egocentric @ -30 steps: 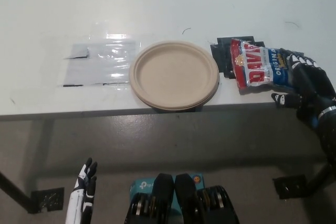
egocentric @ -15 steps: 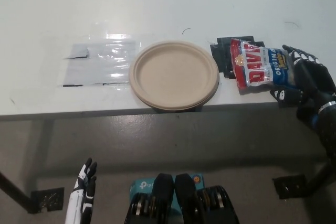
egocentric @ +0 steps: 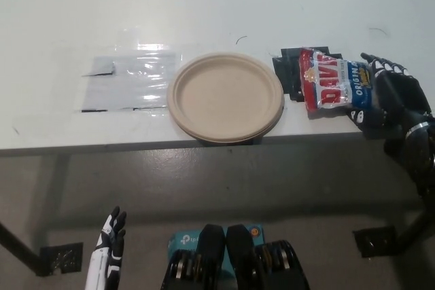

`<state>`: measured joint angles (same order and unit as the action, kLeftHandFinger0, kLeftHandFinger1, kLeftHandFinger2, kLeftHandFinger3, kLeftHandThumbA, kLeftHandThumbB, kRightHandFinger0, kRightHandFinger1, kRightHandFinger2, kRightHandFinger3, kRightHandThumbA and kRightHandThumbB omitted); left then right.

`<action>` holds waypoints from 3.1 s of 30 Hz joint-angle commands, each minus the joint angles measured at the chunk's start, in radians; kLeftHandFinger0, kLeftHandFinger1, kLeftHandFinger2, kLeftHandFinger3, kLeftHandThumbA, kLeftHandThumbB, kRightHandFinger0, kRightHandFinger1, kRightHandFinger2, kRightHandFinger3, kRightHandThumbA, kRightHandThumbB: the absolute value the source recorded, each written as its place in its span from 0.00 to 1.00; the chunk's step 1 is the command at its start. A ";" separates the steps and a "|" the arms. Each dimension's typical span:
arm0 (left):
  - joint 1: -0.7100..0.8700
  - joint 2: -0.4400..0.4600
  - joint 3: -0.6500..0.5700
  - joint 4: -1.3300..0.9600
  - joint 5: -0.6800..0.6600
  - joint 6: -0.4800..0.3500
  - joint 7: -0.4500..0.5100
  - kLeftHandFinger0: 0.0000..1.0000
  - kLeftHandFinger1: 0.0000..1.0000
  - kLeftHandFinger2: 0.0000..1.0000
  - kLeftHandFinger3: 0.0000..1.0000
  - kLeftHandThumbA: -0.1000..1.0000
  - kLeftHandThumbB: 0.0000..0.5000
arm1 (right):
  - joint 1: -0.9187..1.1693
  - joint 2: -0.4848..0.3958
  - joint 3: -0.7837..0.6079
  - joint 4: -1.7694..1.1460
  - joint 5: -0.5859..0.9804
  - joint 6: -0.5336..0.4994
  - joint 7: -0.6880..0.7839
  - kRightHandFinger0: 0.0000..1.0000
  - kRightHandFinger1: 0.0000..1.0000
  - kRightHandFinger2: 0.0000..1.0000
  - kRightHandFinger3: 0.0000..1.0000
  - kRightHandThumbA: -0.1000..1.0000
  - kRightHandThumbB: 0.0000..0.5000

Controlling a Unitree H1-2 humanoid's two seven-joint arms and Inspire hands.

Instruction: The robot picks up a small bag of sunflower seeds on the right hand side and take it to the empty plate on the left hand side then pours some sunflower seeds on to the plate.

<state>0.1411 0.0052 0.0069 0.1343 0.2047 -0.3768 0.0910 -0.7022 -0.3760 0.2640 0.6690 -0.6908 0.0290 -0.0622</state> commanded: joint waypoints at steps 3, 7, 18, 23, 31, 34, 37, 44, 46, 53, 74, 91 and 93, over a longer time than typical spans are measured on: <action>0.007 0.007 0.008 -0.014 0.004 -0.041 0.025 1.00 1.00 1.00 1.00 1.00 0.35 | -0.088 0.001 0.020 0.062 0.004 -0.043 -0.047 1.00 1.00 1.00 1.00 0.86 0.84; 0.004 0.012 0.010 -0.014 -0.001 -0.044 0.021 1.00 1.00 1.00 1.00 1.00 0.33 | -0.130 0.015 0.030 0.220 0.012 -0.088 -0.102 1.00 1.00 1.00 1.00 0.71 0.99; 0.024 0.007 0.003 -0.016 -0.005 -0.038 0.016 1.00 1.00 1.00 1.00 1.00 0.26 | -0.298 0.115 0.087 0.685 0.017 -0.181 -0.334 0.00 0.19 0.68 0.63 0.00 0.42; 0.023 0.016 0.008 -0.022 0.009 -0.044 0.022 1.00 1.00 1.00 1.00 1.00 0.25 | -0.326 0.146 0.121 0.730 0.031 -0.199 -0.299 0.00 0.25 0.73 0.64 0.00 0.42; 0.070 0.022 0.006 -0.042 -0.015 -0.064 0.009 0.96 0.99 0.97 1.00 1.00 0.26 | -0.266 0.164 0.133 0.719 0.043 -0.265 -0.397 0.00 0.10 0.51 0.47 0.00 0.24; 0.075 0.019 0.007 -0.041 -0.006 -0.053 0.015 0.94 0.99 0.95 1.00 1.00 0.27 | -0.249 0.163 0.129 0.711 0.053 -0.318 -0.462 0.00 0.05 0.47 0.56 0.00 0.14; 0.059 0.019 0.010 -0.038 0.000 -0.044 0.019 0.94 0.97 0.94 1.00 1.00 0.23 | -0.260 0.165 0.125 0.704 0.062 -0.348 -0.498 0.00 0.00 0.24 0.39 0.00 0.03; 0.055 0.016 0.014 -0.024 0.004 -0.057 0.025 0.89 0.95 0.92 1.00 1.00 0.22 | -0.281 0.220 0.108 0.694 0.097 -0.371 -0.507 0.00 0.00 0.16 0.16 0.00 0.14; 0.054 0.016 0.015 -0.022 0.009 -0.058 0.028 0.87 0.93 0.91 1.00 1.00 0.23 | -0.285 0.232 0.102 0.694 0.109 -0.369 -0.506 0.00 0.00 0.39 0.27 0.00 0.17; 0.065 0.014 0.018 -0.027 0.014 -0.060 0.030 0.86 0.92 0.89 1.00 1.00 0.25 | -0.300 0.279 0.054 0.694 0.158 -0.365 -0.501 0.00 0.02 0.63 0.59 0.00 0.12; 0.063 0.016 0.020 -0.035 0.025 -0.059 0.033 0.85 0.90 0.88 1.00 1.00 0.25 | -0.358 0.239 0.472 0.730 -0.123 -0.247 -0.570 0.00 0.08 0.48 0.63 0.00 0.38; 0.059 0.021 0.028 -0.033 0.021 -0.070 0.033 0.85 0.89 0.87 1.00 1.00 0.25 | -0.438 0.182 0.736 0.730 -0.243 -0.187 -0.687 0.00 0.08 0.57 0.11 0.00 0.46; 0.059 0.021 0.029 -0.032 0.020 -0.070 0.031 0.84 0.88 0.86 1.00 1.00 0.26 | -0.444 0.179 0.737 0.728 -0.251 -0.176 -0.696 0.00 0.14 0.62 0.20 0.00 0.54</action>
<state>0.1998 0.0171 0.0325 0.1268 0.2232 -0.4022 0.1013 -1.0833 -0.1831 0.9871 1.3991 -0.8906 -0.1688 -0.7145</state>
